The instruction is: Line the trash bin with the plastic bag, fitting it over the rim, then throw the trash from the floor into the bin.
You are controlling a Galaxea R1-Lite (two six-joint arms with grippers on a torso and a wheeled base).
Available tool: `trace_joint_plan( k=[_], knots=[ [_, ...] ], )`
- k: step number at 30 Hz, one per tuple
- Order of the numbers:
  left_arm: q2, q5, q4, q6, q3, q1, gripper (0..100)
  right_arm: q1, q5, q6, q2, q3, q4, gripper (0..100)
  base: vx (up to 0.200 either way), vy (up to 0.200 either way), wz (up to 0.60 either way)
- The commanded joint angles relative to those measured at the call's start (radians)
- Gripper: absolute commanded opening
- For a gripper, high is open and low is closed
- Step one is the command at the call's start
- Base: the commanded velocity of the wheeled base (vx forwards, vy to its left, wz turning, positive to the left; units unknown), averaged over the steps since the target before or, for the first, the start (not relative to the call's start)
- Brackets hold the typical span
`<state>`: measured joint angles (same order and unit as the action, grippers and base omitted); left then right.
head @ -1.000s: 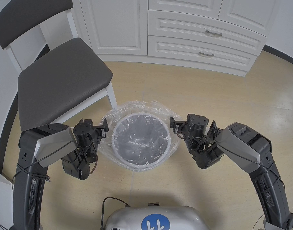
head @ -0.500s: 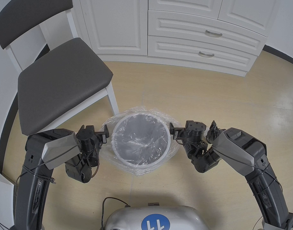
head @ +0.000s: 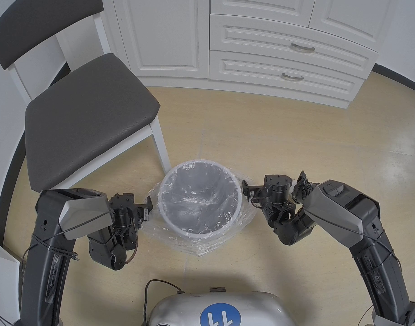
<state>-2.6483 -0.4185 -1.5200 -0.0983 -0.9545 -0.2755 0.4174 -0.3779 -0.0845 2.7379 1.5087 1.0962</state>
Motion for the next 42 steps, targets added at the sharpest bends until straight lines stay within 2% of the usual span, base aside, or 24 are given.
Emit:
trace_joint_plan(
  k=[1,4,7,10,18,22,26,30,36,39,42],
  knots=[
    [0.083,0.003,-0.005,-0.001,0.062,-0.002,100,0.0,-0.001,0.0,-0.106,-0.079,0.005,100,0.0,0.0,0.0],
    [0.166,0.037,0.0,-0.004,0.151,-0.007,100,0.0,-0.001,0.006,-0.182,-0.143,-0.002,100,0.0,0.0,0.0],
    [0.275,0.138,0.001,-0.006,0.283,-0.007,100,-0.002,-0.003,0.014,-0.271,-0.219,-0.01,100,0.0,0.0,0.0],
    [0.34,0.182,0.004,-0.008,0.342,-0.01,100,-0.002,-0.003,0.031,-0.353,-0.292,-0.013,100,0.0,0.0,0.0],
    [0.415,0.196,0.004,-0.052,0.415,-0.011,100,-0.031,0.008,0.084,-0.537,-0.452,-0.101,100,0.0,0.0,0.0],
    [0.496,0.276,0.004,-0.057,0.494,-0.01,100,-0.042,0.12,0.084,-0.673,-0.562,-0.196,100,0.0,0.0,0.0],
    [0.564,0.351,0.011,-0.06,0.562,-0.011,100,-0.037,0.182,0.086,-0.731,-0.622,-0.236,100,0.0,0.0,0.0],
    [0.6,0.431,0.034,-0.069,0.608,-0.007,100,-0.029,0.215,0.101,-0.742,-0.664,-0.246,100,0.0,0.0,0.0],
    [0.587,0.564,0.035,-0.106,0.672,0.015,100,-0.029,0.278,0.184,-0.742,-0.745,-0.236,100,0.0,0.0,0.0],
    [0.542,0.586,0.029,-0.15,0.677,0.033,100,-0.028,0.289,0.203,-0.727,-0.76,-0.237,100,0.0,0.0,0.0],
    [0.511,0.586,0.026,-0.155,0.671,0.036,100,-0.014,0.29,0.207,-0.67,-0.756,-0.233,100,0.0,0.0,0.0]
  ],
)
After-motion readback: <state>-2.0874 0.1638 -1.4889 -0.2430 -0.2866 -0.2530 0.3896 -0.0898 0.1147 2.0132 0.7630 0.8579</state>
